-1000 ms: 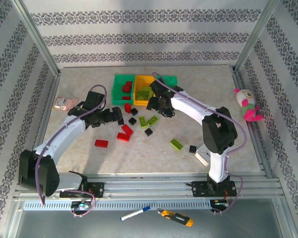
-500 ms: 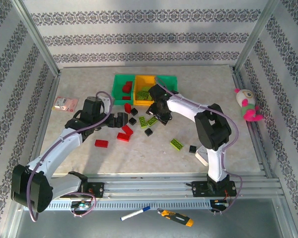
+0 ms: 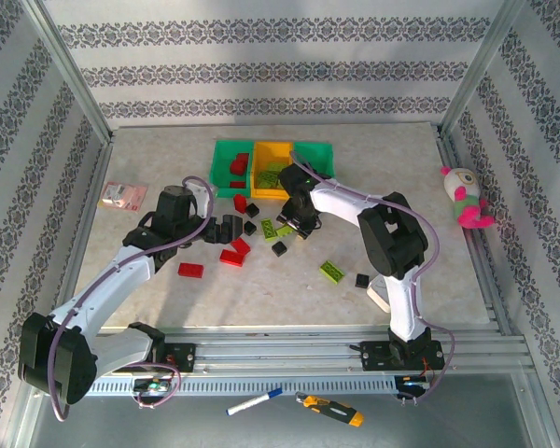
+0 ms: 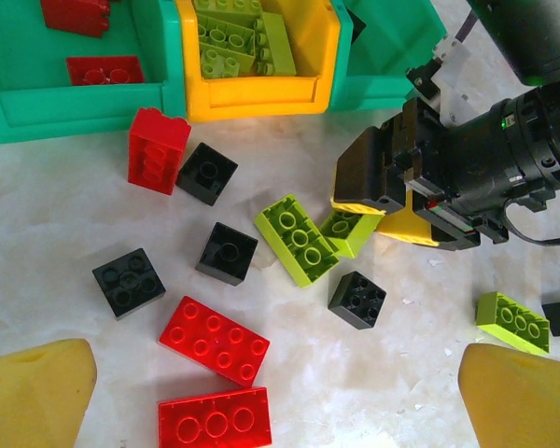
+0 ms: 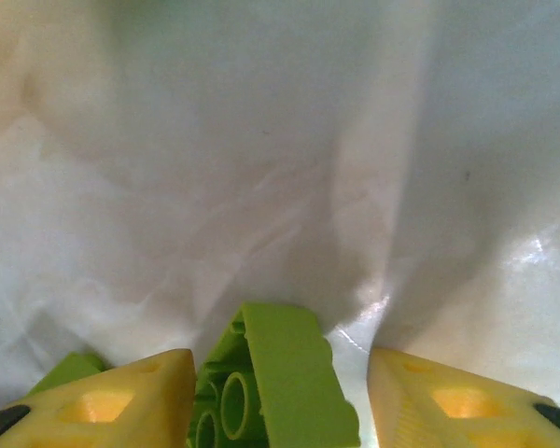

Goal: Sort the legos into containers by color
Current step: Pick up the lego from the center of the table.

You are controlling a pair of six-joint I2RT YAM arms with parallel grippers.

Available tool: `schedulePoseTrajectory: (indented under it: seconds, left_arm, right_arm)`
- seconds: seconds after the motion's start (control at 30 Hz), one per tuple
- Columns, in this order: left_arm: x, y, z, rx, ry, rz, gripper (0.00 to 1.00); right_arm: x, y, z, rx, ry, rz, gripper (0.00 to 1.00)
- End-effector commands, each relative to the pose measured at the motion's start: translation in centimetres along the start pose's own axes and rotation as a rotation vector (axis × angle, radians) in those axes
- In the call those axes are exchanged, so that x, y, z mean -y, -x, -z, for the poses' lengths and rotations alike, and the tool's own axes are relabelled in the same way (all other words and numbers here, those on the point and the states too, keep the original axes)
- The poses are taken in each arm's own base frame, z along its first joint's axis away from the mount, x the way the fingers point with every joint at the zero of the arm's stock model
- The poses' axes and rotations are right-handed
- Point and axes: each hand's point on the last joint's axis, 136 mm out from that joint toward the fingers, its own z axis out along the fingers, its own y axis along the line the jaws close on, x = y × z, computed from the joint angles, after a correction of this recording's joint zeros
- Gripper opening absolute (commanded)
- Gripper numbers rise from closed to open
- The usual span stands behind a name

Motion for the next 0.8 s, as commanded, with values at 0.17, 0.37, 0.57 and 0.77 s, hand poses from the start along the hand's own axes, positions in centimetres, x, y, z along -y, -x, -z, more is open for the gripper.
schedulePoseTrajectory:
  seconds: [0.17,0.37,0.57,0.77]
  left_arm:
    - [0.8,0.2,0.1,0.037,-0.031,-0.033,0.99]
    - [1.3,0.1,0.3,0.043,-0.05,-0.069,0.99]
    - [2.5,0.0,0.8,0.063,-0.094,-0.131,0.99]
    - [2.8,0.7,1.0,0.129,-0.063,-0.197,0.99]
  right_arm:
    - [0.8,-0.9,-0.1,-0.023,-0.03,-0.004,0.33]
    - [1.0,-0.2,2.3,0.036,-0.033,0.038,0.24]
    - [-0.2,0.6,6.8,0.169,0.012,0.167,0.18]
    - [-4.9,2.6,9.9,0.322,0.091,0.404,0.17]
